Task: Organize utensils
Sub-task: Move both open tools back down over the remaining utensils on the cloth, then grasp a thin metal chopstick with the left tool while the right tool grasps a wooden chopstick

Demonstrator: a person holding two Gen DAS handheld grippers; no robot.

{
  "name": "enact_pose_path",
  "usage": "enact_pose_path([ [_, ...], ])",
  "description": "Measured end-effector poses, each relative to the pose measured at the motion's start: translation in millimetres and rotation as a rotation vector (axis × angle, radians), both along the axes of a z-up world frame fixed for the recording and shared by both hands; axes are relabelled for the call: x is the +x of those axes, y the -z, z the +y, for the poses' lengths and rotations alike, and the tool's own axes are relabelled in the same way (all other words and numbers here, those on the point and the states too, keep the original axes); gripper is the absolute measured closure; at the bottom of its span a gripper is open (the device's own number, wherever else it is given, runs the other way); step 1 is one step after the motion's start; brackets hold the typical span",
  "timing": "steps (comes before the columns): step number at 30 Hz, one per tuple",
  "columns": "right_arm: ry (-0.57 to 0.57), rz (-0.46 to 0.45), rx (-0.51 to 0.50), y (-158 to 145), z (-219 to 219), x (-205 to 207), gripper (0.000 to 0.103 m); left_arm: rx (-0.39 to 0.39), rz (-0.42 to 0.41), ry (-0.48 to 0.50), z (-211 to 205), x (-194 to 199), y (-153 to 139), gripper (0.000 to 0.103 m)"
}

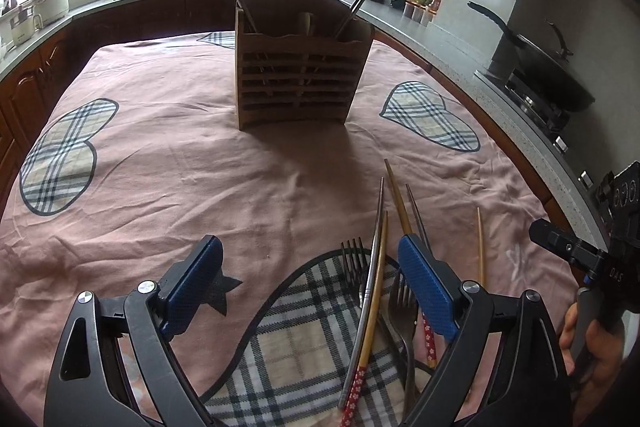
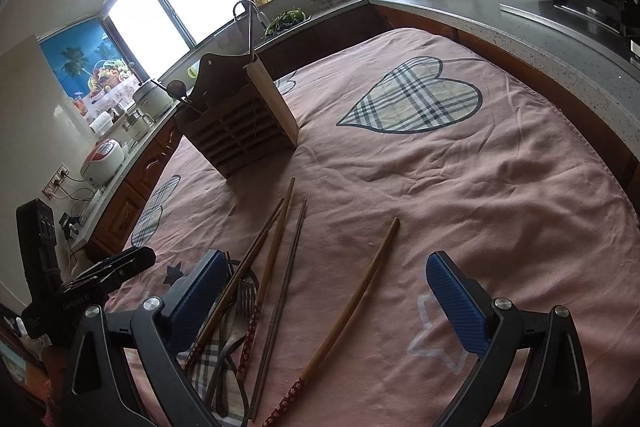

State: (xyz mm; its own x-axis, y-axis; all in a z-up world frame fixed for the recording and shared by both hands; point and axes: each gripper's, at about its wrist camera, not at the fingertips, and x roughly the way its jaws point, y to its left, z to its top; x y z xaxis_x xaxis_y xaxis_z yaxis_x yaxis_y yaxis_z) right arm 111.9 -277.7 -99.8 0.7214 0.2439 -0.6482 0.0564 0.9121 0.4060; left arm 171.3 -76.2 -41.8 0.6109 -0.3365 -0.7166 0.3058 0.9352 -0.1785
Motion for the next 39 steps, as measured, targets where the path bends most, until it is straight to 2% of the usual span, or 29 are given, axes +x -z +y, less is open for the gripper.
enact_pose_path([
  [5,-0.001,0.024,-0.033,7,1,9,0.004,0.023,0.022,0.038,-11,17,5,0.014],
  [6,-0.002,0.033,-0.039,10,0,12,0.007,0.027,0.028,0.049,-14,22,7,0.016],
  [8,0.001,0.059,-0.049,16,-1,19,0.016,0.020,0.049,0.069,-19,32,10,0.020],
  [10,0.015,0.097,-0.064,23,-2,28,0.037,0.009,0.083,0.100,-25,44,14,0.024],
  [16,0.036,0.176,-0.085,43,-8,45,0.065,0.096,0.123,0.207,-62,71,25,0.032],
  [18,0.037,0.185,-0.081,45,-10,48,0.067,0.120,0.133,0.252,-77,78,28,0.035],
  [21,0.035,0.198,-0.084,46,-12,52,0.073,0.159,0.147,0.308,-97,86,36,0.045],
  [25,0.032,0.212,-0.073,48,-16,56,0.081,0.201,0.186,0.347,-112,95,52,0.070],
  [29,0.026,0.217,-0.062,49,-20,58,0.086,0.225,0.157,0.364,-116,96,56,0.075],
  [32,0.014,0.218,-0.082,49,-16,63,0.086,0.242,0.141,0.372,-116,96,57,0.093],
  [33,0.008,0.216,-0.096,49,-14,65,0.086,0.238,0.142,0.377,-114,96,57,0.095],
  [37,-0.013,0.213,-0.170,47,-4,68,0.089,0.220,0.155,0.377,-102,93,56,0.096],
  [39,-0.023,0.214,-0.176,47,-3,69,0.090,0.201,0.172,0.372,-94,92,56,0.096],
])
